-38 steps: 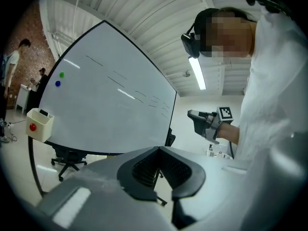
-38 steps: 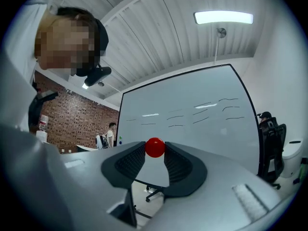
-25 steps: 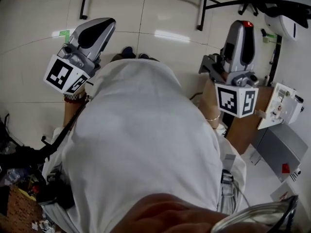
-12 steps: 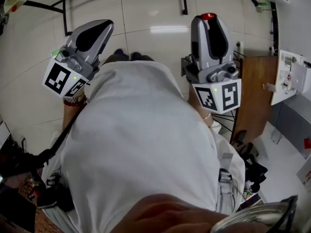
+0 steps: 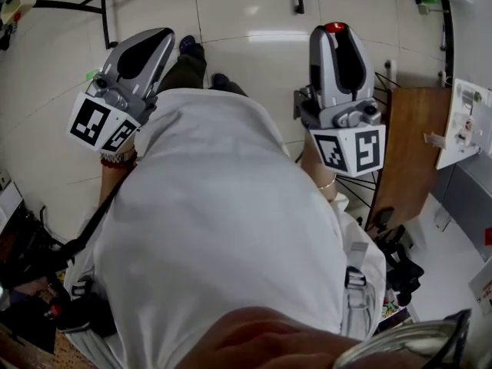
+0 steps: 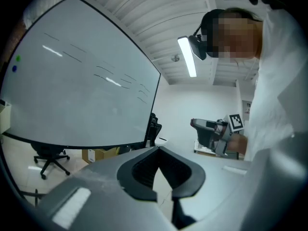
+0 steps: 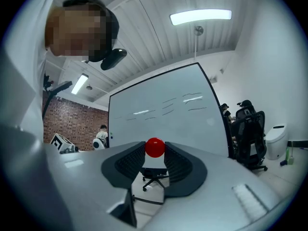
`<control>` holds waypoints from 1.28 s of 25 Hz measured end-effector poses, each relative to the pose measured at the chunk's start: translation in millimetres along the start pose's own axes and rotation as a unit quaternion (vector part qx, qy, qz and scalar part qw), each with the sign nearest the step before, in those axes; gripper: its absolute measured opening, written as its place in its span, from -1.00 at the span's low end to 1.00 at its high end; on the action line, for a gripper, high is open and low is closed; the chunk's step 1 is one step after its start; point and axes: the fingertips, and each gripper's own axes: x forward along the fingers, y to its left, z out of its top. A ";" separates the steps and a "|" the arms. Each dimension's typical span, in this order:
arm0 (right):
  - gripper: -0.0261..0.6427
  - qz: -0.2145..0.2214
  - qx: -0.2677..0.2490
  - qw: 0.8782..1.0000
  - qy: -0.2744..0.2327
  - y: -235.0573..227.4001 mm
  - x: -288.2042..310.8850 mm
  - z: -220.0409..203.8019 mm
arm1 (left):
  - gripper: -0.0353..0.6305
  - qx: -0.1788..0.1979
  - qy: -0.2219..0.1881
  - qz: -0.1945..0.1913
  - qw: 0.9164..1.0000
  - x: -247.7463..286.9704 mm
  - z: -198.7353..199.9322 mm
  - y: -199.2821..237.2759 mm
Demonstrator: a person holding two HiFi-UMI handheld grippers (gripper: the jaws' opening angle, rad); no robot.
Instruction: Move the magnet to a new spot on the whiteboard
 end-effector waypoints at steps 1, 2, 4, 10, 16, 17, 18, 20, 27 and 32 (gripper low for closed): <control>-0.54 -0.008 0.003 1.000 0.001 -5.4 -0.1 -0.9 | -0.88 -0.005 0.003 -0.001 1.000 -0.5 -3.8 6.0; -0.54 -0.013 0.004 1.000 0.001 -8.6 1.1 -2.0 | -0.88 -0.005 0.009 -0.011 1.000 1.9 -8.0 8.8; -0.54 -0.018 0.004 1.000 -0.001 -8.0 5.3 -1.4 | -0.88 0.011 0.021 -0.042 0.999 11.7 -11.0 5.6; -0.54 -0.015 -0.002 1.000 0.006 -10.5 22.0 2.1 | -0.88 0.007 -0.007 -0.088 0.996 46.5 5.1 0.4; -0.54 0.016 0.000 1.000 0.005 26.2 135.3 -5.4 | -0.88 0.023 -0.002 -0.085 0.996 38.0 49.8 109.9; -0.54 0.025 -0.001 1.000 0.006 38.7 151.0 -6.8 | -0.88 0.018 -0.005 -0.077 0.997 29.6 54.5 128.2; -0.54 0.030 -0.004 1.000 0.007 48.1 161.9 -7.5 | -0.88 0.010 -0.007 -0.070 0.997 23.2 57.3 143.1; -0.54 0.027 -0.012 1.000 0.010 56.6 175.5 -8.2 | -0.88 0.000 -0.002 -0.066 0.998 15.4 58.4 164.3; -0.54 -0.017 -0.006 1.000 0.017 56.7 212.7 -18.0 | -0.88 -0.001 -0.001 -0.090 0.996 12.3 59.3 209.0; -0.54 -0.008 -0.023 0.999 0.023 59.2 244.9 -28.5 | -0.88 -0.012 -0.011 -0.096 0.995 13.0 41.2 238.6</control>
